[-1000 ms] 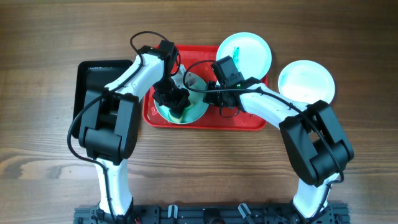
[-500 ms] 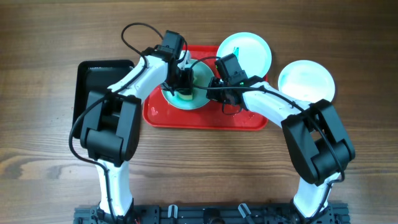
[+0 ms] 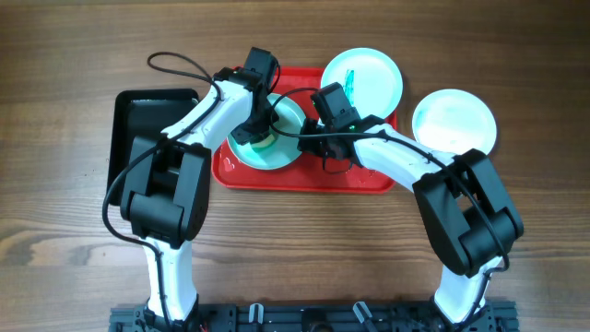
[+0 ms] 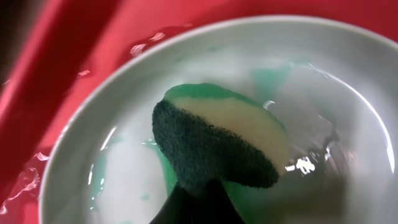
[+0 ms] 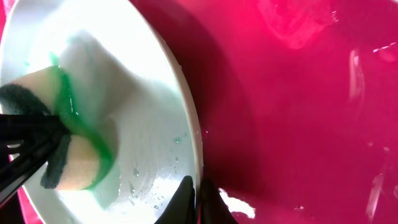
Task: Clean dirty plates on tray and stack at the side
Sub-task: 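Scrub the remaining green on the plate with the left-gripper sponge, then lift the sponge in the left gripper back toward the black tray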
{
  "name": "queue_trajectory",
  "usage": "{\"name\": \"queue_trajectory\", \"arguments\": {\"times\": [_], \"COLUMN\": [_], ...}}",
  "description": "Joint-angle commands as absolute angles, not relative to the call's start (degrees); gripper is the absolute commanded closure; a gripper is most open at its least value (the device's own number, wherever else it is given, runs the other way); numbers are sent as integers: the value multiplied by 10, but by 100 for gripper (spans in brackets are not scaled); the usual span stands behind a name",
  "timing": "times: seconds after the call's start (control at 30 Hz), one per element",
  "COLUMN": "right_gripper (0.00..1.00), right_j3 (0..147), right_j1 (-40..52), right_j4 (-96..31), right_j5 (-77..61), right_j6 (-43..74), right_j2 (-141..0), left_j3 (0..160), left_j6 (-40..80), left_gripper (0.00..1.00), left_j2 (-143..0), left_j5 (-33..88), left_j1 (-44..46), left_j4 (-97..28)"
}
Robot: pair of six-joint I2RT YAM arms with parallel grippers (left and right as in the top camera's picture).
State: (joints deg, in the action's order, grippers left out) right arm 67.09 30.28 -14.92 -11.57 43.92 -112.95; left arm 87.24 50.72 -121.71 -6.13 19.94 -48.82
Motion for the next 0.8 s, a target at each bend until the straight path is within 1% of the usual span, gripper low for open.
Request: {"name": "queue_trajectory", "arguments": {"times": [0.0,0.3,0.43,0.77], "right_gripper": [96,96,96,96], "right_j3": [671,671,671,671], "right_j1": [298,298,298,298], "right_j4": [-157,-157,-157,-157], "right_j5": [-111,-111,-111,-116], "right_j6": [432,433,432,428], "right_j2": [-1131,-1131,-1131,-1131], "left_j3": [848,848,848,848], "left_j6": [629,625,542,391], "left_gripper": [96,96,96,96], "left_j2": [-1250,-1242,-1210,-1045], "left_j5": [-153,-155,-155,-145], "left_j1": [182,182,182,182], "left_j4": [-518,-562,-563,-559]}}
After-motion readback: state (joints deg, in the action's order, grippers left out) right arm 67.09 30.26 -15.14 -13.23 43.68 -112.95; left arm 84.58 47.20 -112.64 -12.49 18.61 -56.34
